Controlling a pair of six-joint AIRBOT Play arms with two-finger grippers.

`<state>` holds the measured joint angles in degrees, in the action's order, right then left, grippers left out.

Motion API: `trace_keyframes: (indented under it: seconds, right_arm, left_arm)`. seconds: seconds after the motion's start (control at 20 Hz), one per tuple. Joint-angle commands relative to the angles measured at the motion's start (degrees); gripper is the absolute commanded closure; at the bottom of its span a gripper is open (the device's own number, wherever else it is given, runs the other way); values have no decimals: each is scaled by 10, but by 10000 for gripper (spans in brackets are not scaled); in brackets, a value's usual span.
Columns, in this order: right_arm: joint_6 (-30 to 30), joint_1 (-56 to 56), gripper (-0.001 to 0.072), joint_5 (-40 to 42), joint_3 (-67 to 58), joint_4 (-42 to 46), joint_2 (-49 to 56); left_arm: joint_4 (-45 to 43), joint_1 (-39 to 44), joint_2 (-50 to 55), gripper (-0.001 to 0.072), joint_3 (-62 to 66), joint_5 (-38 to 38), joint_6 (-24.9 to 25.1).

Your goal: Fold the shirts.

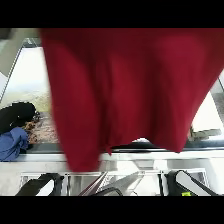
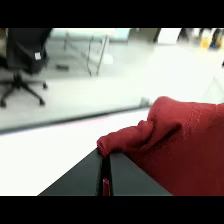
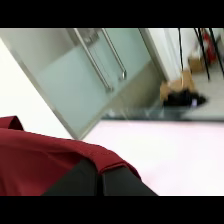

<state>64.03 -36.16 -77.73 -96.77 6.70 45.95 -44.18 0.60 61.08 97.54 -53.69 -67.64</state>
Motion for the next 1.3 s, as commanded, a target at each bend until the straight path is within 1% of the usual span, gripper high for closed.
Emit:
trace_keyframes:
  seconds: [0.0, 0.1, 0.15, 0.2, 0.35, 0.45, 0.6, 0.65, 0.7, 0.75, 0.85, 0.9, 1.0, 1.05, 1.1, 1.15, 1.25]
  right_arm:
    - [-38, 111, 692, 64, 202, 122, 21]
    - [-51, 182, 692, 156, 288, 209, 80]
    - [-58, 201, 692, 185, 302, 233, 122]
    - [-59, 212, 692, 207, 302, 244, 174]
    - [-92, 214, 692, 244, 262, 213, 305]
    - [-103, 214, 692, 250, 209, 211, 363]
    - [-103, 213, 683, 250, 136, 212, 401]
    - [-103, 212, 536, 248, 122, 212, 400]
    - [-103, 209, 363, 236, 107, 217, 395]
    - [-101, 203, 350, 215, 97, 231, 386]
    - [-58, 184, 351, 166, 93, 291, 355]
    - [-41, 172, 351, 123, 94, 332, 338]
    - [-11, 153, 353, 49, 127, 404, 300]
    - [-7, 147, 362, 37, 165, 423, 277]
    - [-7, 140, 472, 39, 216, 430, 249]
    - [-12, 132, 486, 44, 271, 432, 223]
    - [-12, 116, 483, 57, 366, 435, 183]
  left_arm:
    - [-92, 86, 166, 687, 45, -9, 10]
    - [-126, 95, 269, 687, 80, -7, 2]
    - [-135, 95, 320, 688, 100, -8, 1]
    - [-136, 89, 372, 687, 121, -8, 1]
    - [-126, 70, 495, 688, 191, -9, -4]
    - [-126, 62, 534, 687, 221, 4, -4]
    - [-126, 47, 527, 681, 199, 13, -4]
    - [-127, 41, 516, 374, 188, 1, -4]
    - [-127, 32, 506, 11, 183, -22, -12]
    - [-128, 19, 493, 40, 182, -55, -27]
    - [-128, -13, 460, 40, 182, -127, -54]
    - [-129, -32, 444, 40, 181, -163, -64]
    - [-129, -68, 424, 41, 171, -264, -82]
    - [-128, -82, 416, 41, 146, -302, -91]
    - [-128, -92, 408, 42, 107, -330, -94]
    - [-128, -96, 403, 42, 64, -343, -94]
    - [-128, -97, 389, 41, -40, -344, -89]
